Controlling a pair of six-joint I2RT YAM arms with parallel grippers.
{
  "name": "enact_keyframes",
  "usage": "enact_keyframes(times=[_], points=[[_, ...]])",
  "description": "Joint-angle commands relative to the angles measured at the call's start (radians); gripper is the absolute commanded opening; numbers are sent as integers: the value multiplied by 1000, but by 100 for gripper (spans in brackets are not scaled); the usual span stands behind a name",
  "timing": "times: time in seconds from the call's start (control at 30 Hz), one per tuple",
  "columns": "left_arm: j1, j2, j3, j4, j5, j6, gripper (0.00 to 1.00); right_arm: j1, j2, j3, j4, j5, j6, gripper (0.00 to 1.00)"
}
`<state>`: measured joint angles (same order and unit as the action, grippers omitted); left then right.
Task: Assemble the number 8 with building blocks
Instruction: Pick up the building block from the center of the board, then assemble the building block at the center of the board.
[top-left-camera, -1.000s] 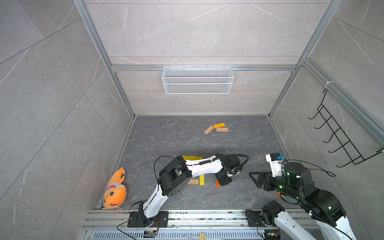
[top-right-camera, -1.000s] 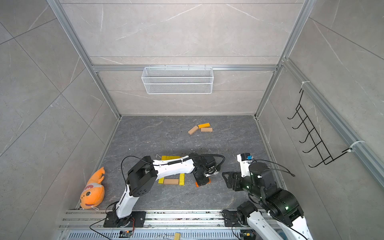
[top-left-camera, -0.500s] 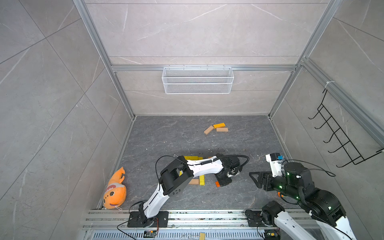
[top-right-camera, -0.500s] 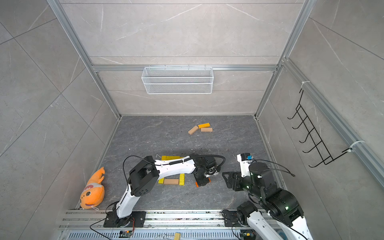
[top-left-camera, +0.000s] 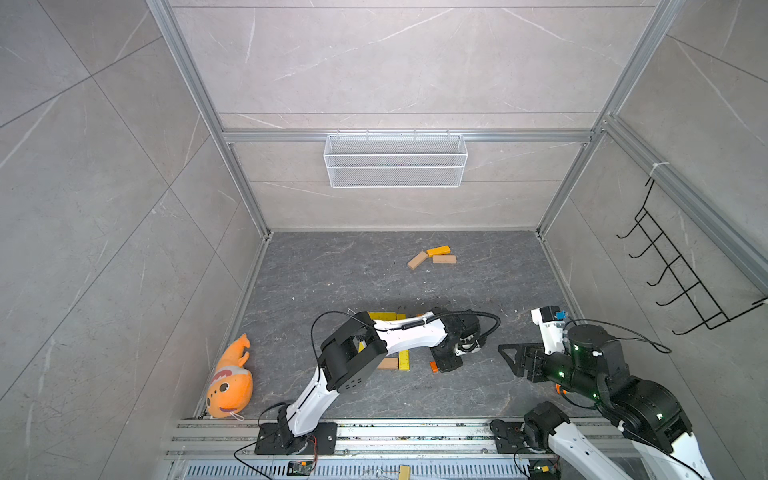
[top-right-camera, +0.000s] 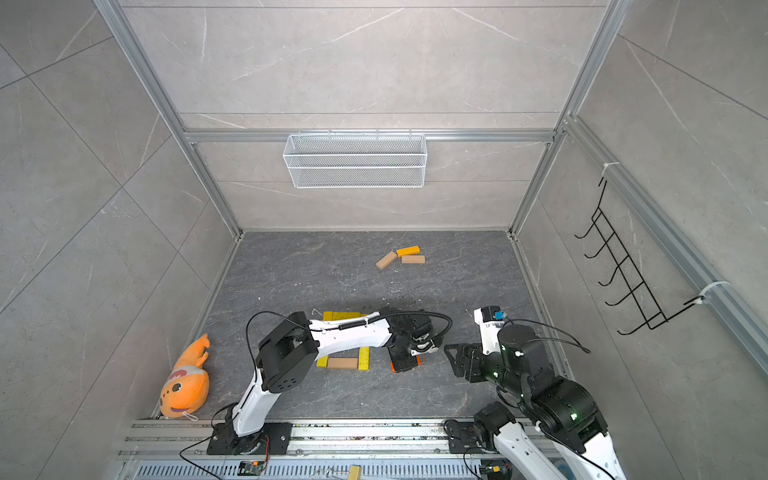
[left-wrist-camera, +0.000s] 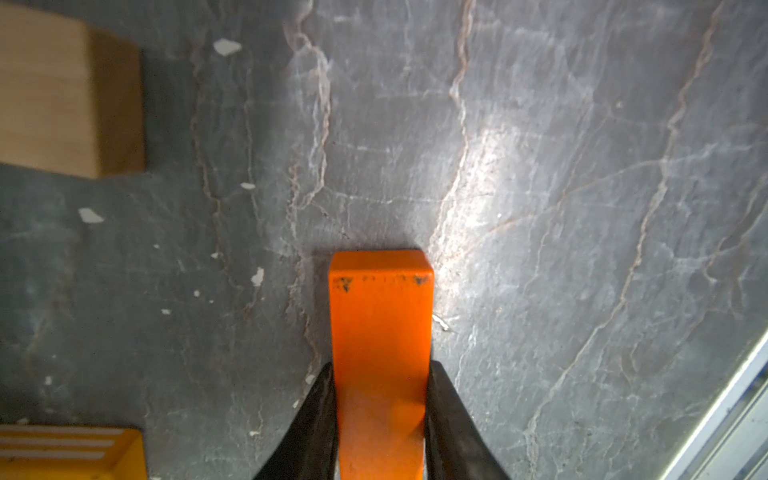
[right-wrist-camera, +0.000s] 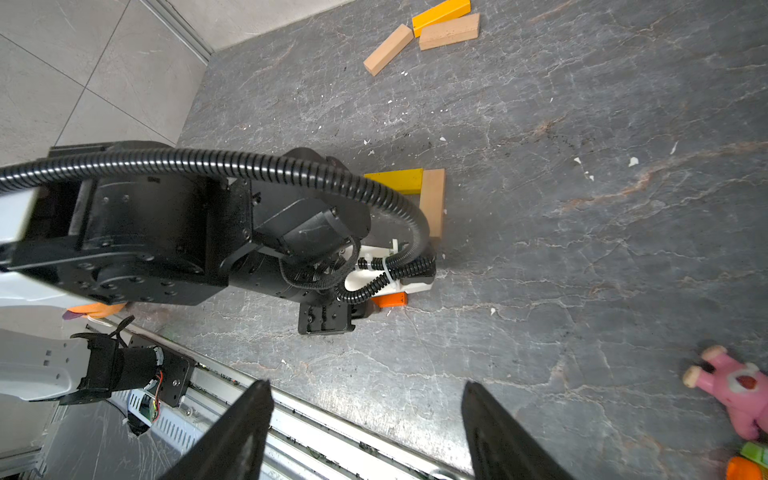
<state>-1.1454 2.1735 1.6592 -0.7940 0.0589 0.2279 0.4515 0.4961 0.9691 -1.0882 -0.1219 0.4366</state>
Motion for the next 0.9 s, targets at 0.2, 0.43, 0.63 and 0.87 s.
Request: enact_keyframes(times=[0.2, 0.43, 0.63, 0.87], points=[[38, -27, 88, -86, -17, 140, 30, 6, -86, 21, -52, -90, -59, 87], [59, -12, 151, -117, -27, 195, 30, 6, -113, 7, -96, -130, -75, 99], [79, 9, 197, -129, -19, 230, 31, 6, -133, -3, -108, -109, -66, 99], [96, 46, 238, -140, -19, 256, 31, 6, -123, -3, -107, -91, -65, 99]])
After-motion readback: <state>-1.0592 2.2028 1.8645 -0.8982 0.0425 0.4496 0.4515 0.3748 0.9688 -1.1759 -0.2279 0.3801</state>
